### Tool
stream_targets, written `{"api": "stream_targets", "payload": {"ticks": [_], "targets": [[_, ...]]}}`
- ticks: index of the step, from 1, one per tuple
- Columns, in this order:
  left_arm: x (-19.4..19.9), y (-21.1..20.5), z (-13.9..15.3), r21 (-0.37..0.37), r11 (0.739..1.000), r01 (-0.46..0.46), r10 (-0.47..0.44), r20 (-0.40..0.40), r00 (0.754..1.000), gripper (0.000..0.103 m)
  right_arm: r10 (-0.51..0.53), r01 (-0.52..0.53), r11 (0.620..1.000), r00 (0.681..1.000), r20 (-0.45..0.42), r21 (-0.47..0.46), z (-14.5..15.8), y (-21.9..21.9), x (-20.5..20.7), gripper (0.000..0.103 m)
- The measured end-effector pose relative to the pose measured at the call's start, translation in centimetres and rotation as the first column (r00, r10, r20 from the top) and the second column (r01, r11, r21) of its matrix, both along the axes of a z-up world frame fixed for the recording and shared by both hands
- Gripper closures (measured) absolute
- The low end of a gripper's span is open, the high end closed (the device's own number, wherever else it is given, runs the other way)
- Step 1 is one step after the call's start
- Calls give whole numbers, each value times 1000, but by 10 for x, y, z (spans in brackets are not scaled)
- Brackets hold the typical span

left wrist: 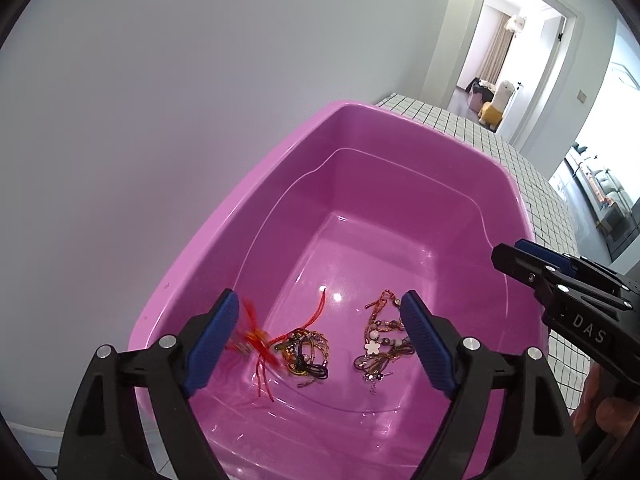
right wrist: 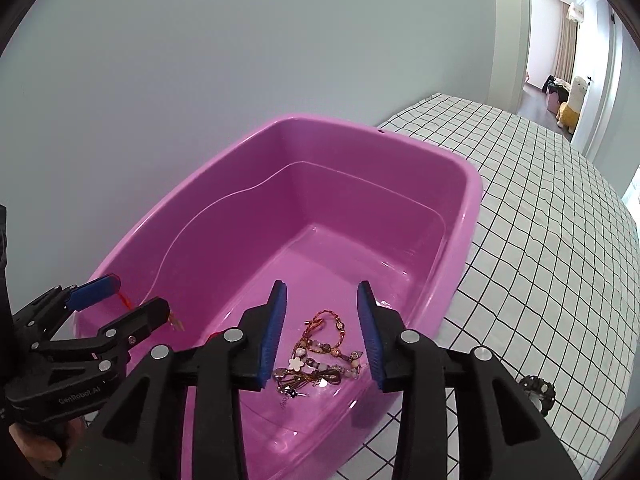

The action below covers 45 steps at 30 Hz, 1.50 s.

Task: Organize jewelry
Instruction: 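Open both tools to drop the two bracelets into the tub, then move both open tools back over the black watch and yellow flower charm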

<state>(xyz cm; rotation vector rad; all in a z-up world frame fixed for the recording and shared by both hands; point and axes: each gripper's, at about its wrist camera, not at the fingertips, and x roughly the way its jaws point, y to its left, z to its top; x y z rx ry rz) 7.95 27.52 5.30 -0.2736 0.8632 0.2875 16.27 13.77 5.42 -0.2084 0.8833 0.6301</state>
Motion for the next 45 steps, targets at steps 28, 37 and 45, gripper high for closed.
{"api": "stream_targets", "payload": {"ticks": [28,37,45], "targets": [[-21,-15,21,26,999,40,-40,16,999,14,-41,39,997,999,29,62,28,-32,-32,48],[-31,-30,29,30,995,96,-98,58,993,8,-128,126,987,992,18,102,27,-66,-54,41],[-30,-71,33,34,975,219,-221,98,970,7,-295,297,949,955,-38,105,13,-133,-70,36]]}}
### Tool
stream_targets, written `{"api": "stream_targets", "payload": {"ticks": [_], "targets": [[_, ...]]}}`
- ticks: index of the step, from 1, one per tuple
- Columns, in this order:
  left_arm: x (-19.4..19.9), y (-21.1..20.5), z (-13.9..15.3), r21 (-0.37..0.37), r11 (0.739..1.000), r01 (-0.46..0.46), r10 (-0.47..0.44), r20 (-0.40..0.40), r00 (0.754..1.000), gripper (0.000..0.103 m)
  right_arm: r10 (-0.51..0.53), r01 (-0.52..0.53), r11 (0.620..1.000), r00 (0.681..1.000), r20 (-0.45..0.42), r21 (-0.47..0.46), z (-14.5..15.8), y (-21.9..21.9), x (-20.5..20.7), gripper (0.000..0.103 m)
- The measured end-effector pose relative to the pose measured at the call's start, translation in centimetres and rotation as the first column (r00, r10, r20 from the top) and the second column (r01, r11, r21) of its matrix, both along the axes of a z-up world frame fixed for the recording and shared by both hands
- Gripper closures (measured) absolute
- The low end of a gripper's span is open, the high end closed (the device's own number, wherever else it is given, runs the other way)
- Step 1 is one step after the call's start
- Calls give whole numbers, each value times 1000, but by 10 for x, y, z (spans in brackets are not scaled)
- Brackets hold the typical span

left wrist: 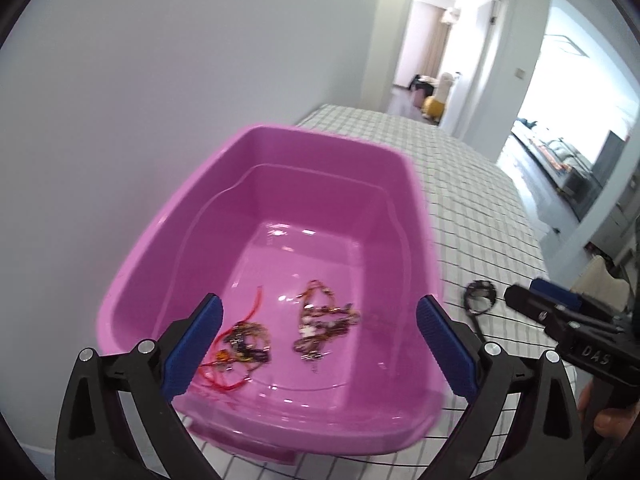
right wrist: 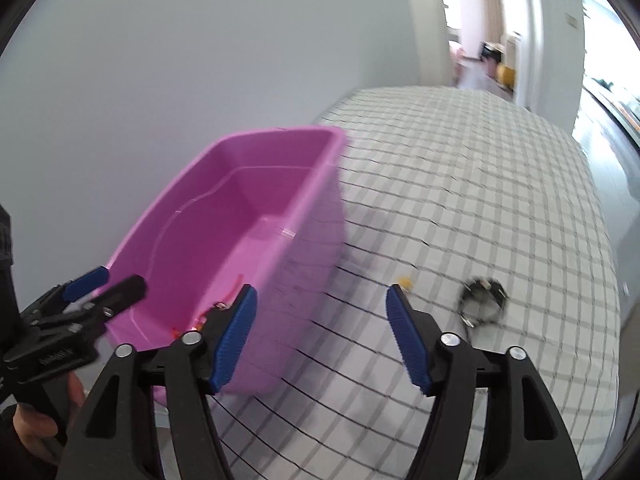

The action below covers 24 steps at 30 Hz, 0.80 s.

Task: Organize jewelry
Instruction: 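Move both open tools back over the black watch and yellow flower charm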

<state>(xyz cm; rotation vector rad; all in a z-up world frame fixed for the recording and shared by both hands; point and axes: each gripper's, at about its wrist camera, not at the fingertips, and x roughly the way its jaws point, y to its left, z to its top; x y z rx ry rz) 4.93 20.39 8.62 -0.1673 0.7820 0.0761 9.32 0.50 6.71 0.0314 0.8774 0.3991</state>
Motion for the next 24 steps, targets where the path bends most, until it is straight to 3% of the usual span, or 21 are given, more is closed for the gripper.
{"api": "stream_targets", "payload": {"ticks": [9,14,19,24], "targets": [[-10,-74,16,-1,986,169,-168,102,981,6,-166,166,986,985,-34,-2,-19,-86,-21,35],[-9,-121,9,-32,971,236,-231,124,965,6,-210,210,978,977,-35,-11,-37,-124,-25,35],[7,-163,-16,-16,970,241,-239,82,967,6,-215,215,977,976,-43,1,-54,-152,-17,35],[29,-180,-56,4,986,166,-166,31,986,6,-204,206,978,977,-58,30,-79,-173,3,35]]}}
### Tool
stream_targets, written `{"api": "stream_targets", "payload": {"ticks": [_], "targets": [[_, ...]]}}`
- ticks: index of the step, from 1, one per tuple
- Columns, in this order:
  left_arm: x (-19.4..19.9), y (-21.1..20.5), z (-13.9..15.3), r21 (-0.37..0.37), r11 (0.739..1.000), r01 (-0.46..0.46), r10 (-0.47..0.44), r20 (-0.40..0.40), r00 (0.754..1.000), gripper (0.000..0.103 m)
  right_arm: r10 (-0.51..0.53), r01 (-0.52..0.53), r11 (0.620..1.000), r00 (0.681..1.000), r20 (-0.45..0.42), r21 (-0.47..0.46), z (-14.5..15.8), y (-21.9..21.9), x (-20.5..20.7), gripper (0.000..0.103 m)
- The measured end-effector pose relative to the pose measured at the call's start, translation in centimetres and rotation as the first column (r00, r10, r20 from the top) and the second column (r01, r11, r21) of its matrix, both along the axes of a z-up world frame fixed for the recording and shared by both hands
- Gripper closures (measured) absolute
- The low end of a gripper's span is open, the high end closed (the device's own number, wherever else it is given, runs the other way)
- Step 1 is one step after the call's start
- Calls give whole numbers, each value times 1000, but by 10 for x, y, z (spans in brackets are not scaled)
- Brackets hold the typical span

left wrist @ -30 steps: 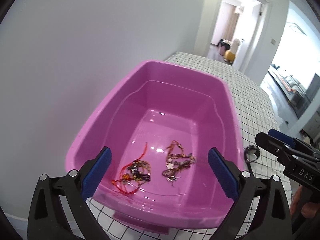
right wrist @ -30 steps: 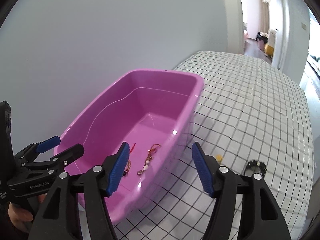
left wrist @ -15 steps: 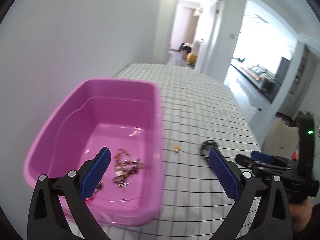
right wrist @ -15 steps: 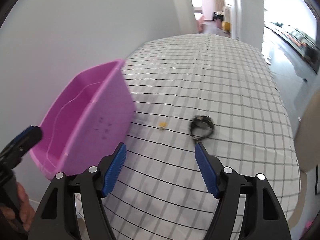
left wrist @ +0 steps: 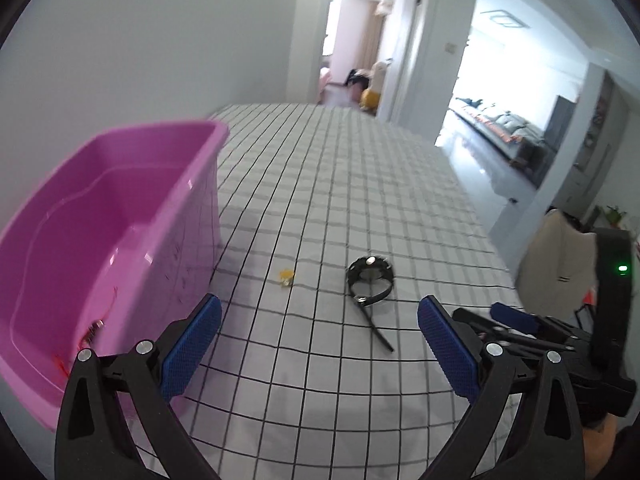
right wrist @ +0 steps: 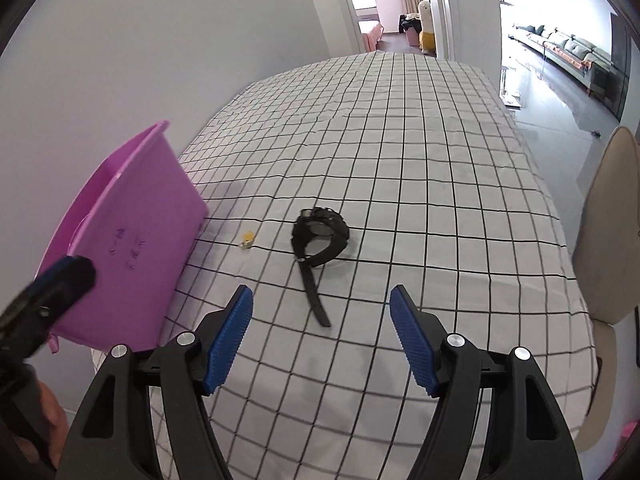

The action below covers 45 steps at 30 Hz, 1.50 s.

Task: Organize jewelry
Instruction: 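Move both open tools back over the black watch and yellow flower charm, then grasp the yellow flower charm with left tool while right tool grasps black watch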

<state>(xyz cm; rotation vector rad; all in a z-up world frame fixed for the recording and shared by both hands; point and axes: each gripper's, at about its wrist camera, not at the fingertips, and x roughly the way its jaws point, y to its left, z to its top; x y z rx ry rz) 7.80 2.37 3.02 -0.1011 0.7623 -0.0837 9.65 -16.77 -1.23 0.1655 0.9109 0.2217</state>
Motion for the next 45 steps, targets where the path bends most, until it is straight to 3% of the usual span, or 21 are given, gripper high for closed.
{"api": "stream_targets", "payload": {"ticks": [5,9,18,32,45], "targets": [[25,-3,-37,52,995,-86,87,-33,996,6,16,-15,1000,1000,-13,17,-28,-10,23,35],[49,1,-64,72,988,-138,140,-16,990,6,20,-20,1000,1000,-7,3,-52,-8,41,35],[93,14,-116,122,976,-181,183,-2,983,6,-43,43,999,999,14,15,-91,6,78,35],[127,16,-140,105,985,-139,143,-35,989,6,-67,69,996,997,40,-54,-105,24,107,35],[159,20,-162,83,986,-148,160,-182,970,6,-68,71,994,997,45,-86,-112,28,117,35]]}}
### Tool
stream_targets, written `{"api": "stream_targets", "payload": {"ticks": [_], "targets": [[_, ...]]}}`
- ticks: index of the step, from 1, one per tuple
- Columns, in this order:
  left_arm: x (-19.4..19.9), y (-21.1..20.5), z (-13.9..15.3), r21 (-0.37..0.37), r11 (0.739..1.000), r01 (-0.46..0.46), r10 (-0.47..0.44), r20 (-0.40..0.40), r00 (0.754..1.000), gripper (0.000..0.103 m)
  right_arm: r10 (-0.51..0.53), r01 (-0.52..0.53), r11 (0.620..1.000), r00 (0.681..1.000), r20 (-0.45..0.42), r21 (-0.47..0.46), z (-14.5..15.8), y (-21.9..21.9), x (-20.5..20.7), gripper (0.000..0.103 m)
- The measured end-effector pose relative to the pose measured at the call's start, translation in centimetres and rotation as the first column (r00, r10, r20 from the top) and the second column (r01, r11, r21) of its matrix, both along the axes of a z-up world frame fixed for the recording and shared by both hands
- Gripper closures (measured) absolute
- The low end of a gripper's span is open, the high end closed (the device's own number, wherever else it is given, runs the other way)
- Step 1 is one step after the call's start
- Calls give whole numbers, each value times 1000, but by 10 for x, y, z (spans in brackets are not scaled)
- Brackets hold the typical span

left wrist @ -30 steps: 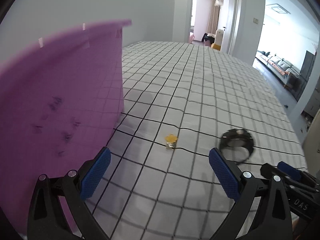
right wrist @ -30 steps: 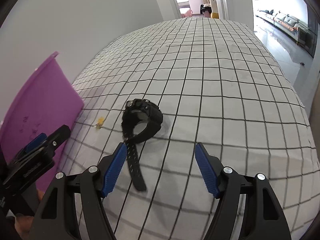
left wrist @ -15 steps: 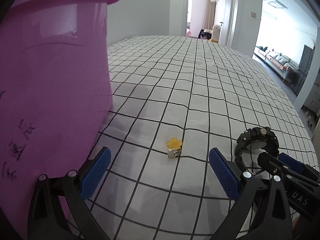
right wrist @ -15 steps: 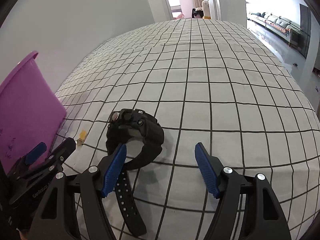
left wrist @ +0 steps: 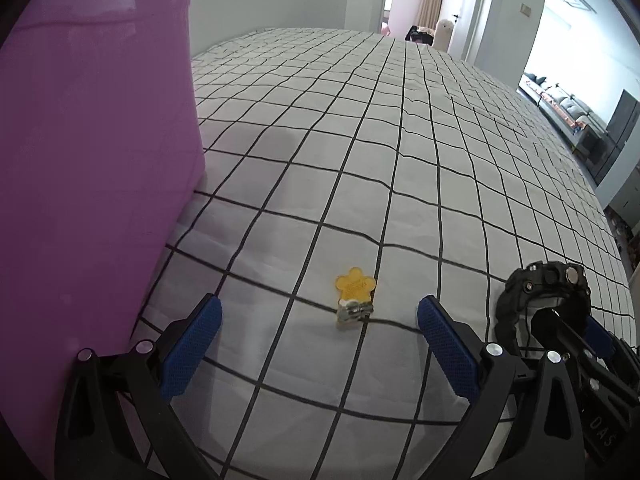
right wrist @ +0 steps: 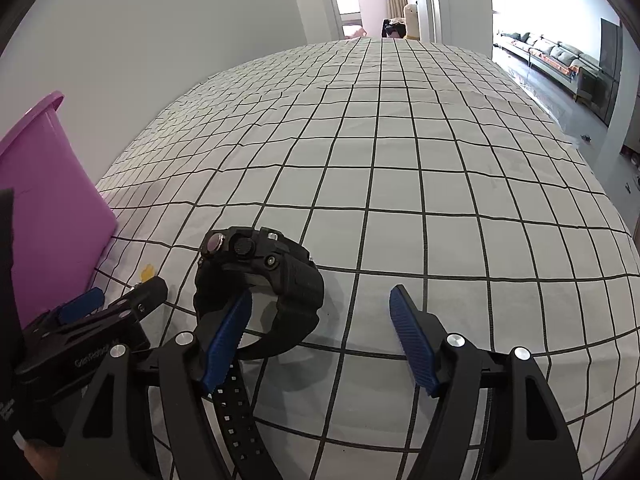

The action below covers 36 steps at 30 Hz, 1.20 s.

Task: Organize jewelry
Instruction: 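Grasp the yellow flower charm with left tool while right tool grasps black watch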

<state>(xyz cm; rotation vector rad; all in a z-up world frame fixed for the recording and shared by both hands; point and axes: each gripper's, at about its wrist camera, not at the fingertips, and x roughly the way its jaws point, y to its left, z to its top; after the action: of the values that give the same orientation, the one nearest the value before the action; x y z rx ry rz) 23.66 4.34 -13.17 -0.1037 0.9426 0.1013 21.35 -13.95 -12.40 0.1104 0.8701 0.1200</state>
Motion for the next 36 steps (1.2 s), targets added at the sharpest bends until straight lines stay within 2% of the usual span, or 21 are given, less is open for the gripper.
{"api": "stream_targets", "payload": {"ticks": [4,7,8,10,12,13,16,20,25,36], "targets": [[10,-5,-4,43,999,15,-14,-24,1000,6,1,-1,1000,1000,4,-24,-1,3,2,36],[11,-5,-4,43,999,19,-18,-26,999,5,4,-3,999,1000,5,-47,-2,8,4,36],[11,-5,-3,37,999,28,-27,-23,999,7,13,-13,999,1000,7,-46,-2,10,4,40],[8,-7,-1,40,998,53,-52,-11,999,16,33,-33,999,999,9,-43,-2,12,3,47],[4,-11,1,45,997,70,-71,7,997,33,59,-59,998,998,11,-38,-2,17,2,60],[0,-14,3,47,996,78,-79,16,997,38,68,-68,997,998,11,-34,-2,19,2,63],[-5,-13,4,44,996,80,-82,30,996,52,73,-73,997,997,12,-24,-3,20,1,64],[-11,-10,6,38,996,81,-83,52,995,86,70,-70,998,997,14,0,-3,17,1,65],[-16,-2,6,-3,997,82,-81,64,995,86,60,-61,998,998,32,15,0,13,-5,66],[-41,-12,24,-12,992,126,-124,117,985,86,60,-64,996,996,62,63,11,3,-21,71]]}}
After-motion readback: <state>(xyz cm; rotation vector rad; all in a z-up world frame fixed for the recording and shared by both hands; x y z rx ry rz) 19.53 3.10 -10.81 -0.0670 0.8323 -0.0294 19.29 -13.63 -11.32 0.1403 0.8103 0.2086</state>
